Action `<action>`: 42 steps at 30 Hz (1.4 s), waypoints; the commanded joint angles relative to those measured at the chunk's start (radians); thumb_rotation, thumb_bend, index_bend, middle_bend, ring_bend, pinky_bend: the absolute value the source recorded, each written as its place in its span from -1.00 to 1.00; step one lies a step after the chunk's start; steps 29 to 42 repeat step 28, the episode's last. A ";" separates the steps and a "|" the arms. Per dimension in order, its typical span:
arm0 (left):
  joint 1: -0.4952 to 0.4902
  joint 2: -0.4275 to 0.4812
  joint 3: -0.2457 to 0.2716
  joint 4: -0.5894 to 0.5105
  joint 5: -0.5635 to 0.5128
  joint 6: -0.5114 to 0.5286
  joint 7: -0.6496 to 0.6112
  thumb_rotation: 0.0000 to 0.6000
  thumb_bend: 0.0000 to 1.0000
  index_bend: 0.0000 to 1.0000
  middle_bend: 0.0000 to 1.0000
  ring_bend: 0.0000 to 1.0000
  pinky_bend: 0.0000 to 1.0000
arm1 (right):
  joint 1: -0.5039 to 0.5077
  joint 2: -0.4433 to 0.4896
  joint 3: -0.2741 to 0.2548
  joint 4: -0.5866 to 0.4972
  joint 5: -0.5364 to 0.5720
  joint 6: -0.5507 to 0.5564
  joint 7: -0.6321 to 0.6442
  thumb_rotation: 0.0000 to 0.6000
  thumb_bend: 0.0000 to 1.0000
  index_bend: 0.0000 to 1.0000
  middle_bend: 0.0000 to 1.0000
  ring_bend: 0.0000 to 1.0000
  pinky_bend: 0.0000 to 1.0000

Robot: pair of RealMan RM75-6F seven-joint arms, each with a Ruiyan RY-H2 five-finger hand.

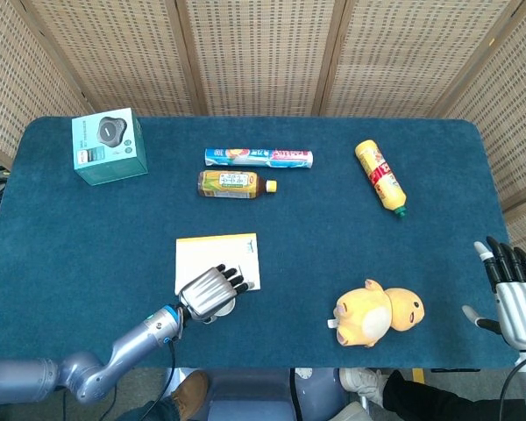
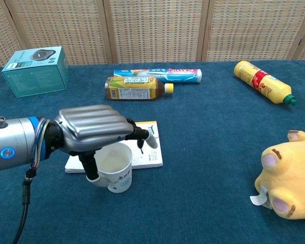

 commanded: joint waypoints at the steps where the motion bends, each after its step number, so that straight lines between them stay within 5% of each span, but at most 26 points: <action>1: 0.001 0.019 0.006 -0.020 0.014 0.011 -0.029 1.00 -0.83 -0.99 -0.74 -0.82 -0.50 | 0.000 0.000 0.000 0.000 0.000 0.001 0.000 1.00 -1.00 -1.00 -1.00 -1.00 -1.00; 6: 0.013 0.068 0.008 -0.060 0.044 0.036 -0.076 1.00 -0.84 -1.00 -0.98 -0.99 -0.68 | -0.001 0.002 -0.001 -0.002 -0.003 0.003 0.002 1.00 -1.00 -1.00 -1.00 -1.00 -1.00; 11: 0.048 0.173 0.017 -0.134 0.108 0.104 -0.136 1.00 -0.84 -1.00 -1.00 -1.00 -1.00 | -0.003 0.003 -0.003 -0.004 -0.006 0.005 0.002 1.00 -1.00 -1.00 -1.00 -1.00 -1.00; 17: 0.195 0.369 0.061 -0.226 0.158 0.327 -0.145 1.00 -0.84 -1.00 -1.00 -1.00 -1.00 | -0.004 0.001 -0.008 -0.008 -0.016 0.008 -0.008 1.00 -1.00 -1.00 -1.00 -1.00 -1.00; 24: 0.419 0.415 0.105 -0.124 0.174 0.607 -0.384 1.00 -0.84 -1.00 -1.00 -1.00 -1.00 | -0.005 -0.005 -0.019 -0.010 -0.035 0.010 -0.023 1.00 -1.00 -1.00 -1.00 -1.00 -1.00; 28: 0.493 0.411 0.118 -0.049 0.141 0.647 -0.514 1.00 -0.85 -1.00 -1.00 -1.00 -1.00 | -0.006 -0.007 -0.021 -0.012 -0.043 0.014 -0.028 1.00 -1.00 -1.00 -1.00 -1.00 -1.00; 42: 0.493 0.411 0.118 -0.049 0.141 0.647 -0.514 1.00 -0.85 -1.00 -1.00 -1.00 -1.00 | -0.006 -0.007 -0.021 -0.012 -0.043 0.014 -0.028 1.00 -1.00 -1.00 -1.00 -1.00 -1.00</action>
